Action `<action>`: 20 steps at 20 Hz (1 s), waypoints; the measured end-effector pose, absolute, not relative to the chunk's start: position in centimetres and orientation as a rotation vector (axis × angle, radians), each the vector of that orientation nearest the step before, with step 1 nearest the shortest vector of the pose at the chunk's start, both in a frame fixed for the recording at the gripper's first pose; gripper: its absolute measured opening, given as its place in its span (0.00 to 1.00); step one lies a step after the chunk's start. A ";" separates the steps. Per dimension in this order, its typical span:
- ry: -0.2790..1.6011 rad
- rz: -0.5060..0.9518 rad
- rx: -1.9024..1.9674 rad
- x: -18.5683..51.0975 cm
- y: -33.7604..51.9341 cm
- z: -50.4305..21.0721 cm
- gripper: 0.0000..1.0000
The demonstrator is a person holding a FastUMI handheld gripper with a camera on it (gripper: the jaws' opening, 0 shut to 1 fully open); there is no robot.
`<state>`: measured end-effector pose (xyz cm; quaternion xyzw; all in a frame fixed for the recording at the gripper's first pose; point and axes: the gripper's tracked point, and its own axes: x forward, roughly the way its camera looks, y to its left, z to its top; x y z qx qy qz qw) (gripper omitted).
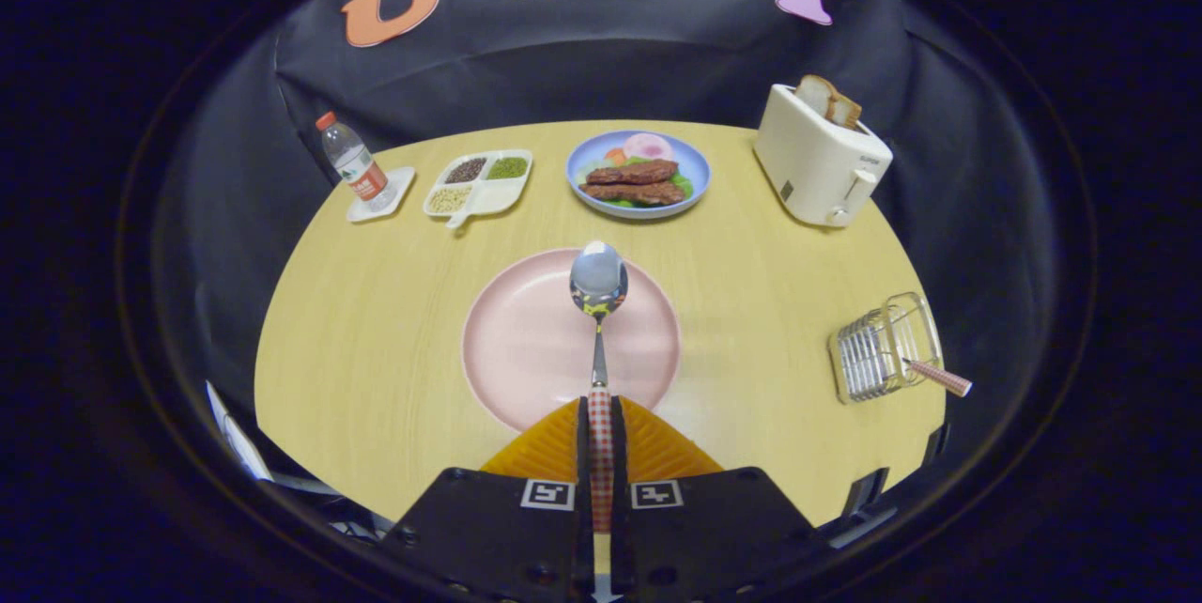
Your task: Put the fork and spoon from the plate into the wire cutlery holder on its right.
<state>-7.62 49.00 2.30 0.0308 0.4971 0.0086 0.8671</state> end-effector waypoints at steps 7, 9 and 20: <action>1.033 -0.008 0.100 -8.4 41.2 5.0 0.07; 1.046 -0.021 0.108 -8.9 38.8 5.4 0.07; 1.241 -0.110 0.040 -13.3 26.7 5.5 0.07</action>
